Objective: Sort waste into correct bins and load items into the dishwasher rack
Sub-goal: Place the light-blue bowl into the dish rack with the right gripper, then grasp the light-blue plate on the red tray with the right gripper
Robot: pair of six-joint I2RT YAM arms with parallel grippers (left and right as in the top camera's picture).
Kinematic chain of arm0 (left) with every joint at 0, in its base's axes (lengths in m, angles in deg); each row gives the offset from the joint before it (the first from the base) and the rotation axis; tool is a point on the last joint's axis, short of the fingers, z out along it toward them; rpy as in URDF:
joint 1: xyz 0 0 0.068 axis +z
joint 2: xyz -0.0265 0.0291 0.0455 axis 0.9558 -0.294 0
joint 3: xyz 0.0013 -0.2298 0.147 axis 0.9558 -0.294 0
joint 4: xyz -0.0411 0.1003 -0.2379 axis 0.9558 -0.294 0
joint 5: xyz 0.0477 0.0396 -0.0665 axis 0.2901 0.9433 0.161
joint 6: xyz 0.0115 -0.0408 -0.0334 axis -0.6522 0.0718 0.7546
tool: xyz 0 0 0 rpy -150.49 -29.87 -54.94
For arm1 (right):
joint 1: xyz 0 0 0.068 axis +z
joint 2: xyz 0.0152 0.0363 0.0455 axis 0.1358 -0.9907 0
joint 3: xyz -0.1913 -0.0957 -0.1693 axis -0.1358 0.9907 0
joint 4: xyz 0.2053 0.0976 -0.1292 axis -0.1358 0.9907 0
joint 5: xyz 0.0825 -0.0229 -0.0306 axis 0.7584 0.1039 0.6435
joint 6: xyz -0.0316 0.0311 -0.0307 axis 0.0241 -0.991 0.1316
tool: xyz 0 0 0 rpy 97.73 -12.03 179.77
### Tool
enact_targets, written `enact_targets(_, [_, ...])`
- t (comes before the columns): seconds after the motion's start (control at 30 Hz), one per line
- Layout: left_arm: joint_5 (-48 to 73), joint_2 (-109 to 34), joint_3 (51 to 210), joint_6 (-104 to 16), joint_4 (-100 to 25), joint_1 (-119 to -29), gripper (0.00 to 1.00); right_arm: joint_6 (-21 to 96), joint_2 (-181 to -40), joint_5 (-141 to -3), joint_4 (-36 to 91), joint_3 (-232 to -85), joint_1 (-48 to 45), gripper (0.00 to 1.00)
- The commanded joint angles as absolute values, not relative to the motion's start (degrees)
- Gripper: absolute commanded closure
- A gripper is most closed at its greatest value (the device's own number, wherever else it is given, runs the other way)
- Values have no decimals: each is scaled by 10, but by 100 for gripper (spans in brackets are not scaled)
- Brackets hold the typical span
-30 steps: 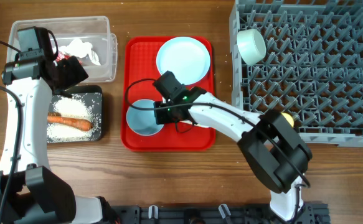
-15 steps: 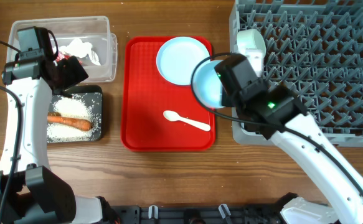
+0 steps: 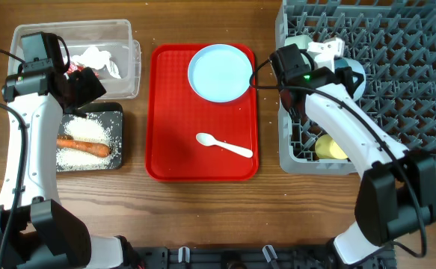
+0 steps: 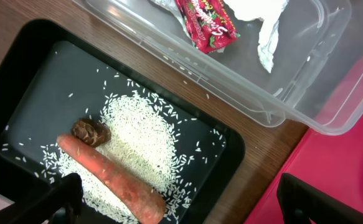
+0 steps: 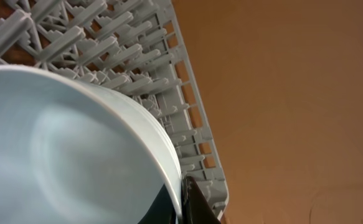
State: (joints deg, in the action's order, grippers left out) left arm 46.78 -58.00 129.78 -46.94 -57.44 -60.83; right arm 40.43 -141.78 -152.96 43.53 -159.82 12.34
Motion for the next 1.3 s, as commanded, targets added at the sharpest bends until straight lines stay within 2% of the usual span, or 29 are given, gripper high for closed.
enact_targets(0.0, [475,-574,1306,-466,-573,-605,0,422,-1436,-1495,431,-1599,123,96])
enact_targets(0.13, [475,-574,1306,-466,-573,-605,0,422,-1436,-1388,433,-1599,126,96])
enact_targets(0.33, [475,-574,1306,-466,-573,-605,0,436,-1436,-1351,440,-1599,126,96])
enact_targets(0.47, [475,-574,1306,-466,-573,-605,0,436,-1436,-1218,537,-1599,132,94])
enact_targets(0.57, [475,-574,1306,-466,-573,-605,0,435,-1436,-1125,556,-1599,136,94])
enact_targets(0.6, [475,-574,1306,-466,-573,-605,0,435,-1436,-1089,557,-1599,136,92])
enact_targets(0.67, [475,-574,1306,-466,-573,-605,0,435,-1436,-997,558,-1599,136,80])
enact_targets(0.73, [475,-574,1306,-466,-573,-605,0,435,-1436,-943,558,-1599,136,77])
enact_targets(0.77, [475,-574,1306,-466,-573,-605,0,435,-1436,-907,558,-1599,136,70])
enact_targets(0.93, [475,-574,1306,-466,-573,-605,0,434,-1432,-901,558,-1611,136,62])
enact_targets(1.0, [475,-574,1306,-466,-573,-605,0,433,-1404,-901,572,-1669,136,55])
enact_targets(1.07, [475,-574,1306,-466,-573,-605,0,432,-1377,-901,602,-1735,136,39])
enact_targets(1.1, [475,-574,1306,-466,-573,-605,0,432,-1364,-884,614,-1762,136,0])
enact_targets(1.23, [475,-574,1306,-466,-573,-605,0,435,-1357,-630,559,-1766,138,0])
enact_targets(1.27, [475,-574,1306,-466,-573,-605,0,434,-1363,-629,554,-1753,145,9])
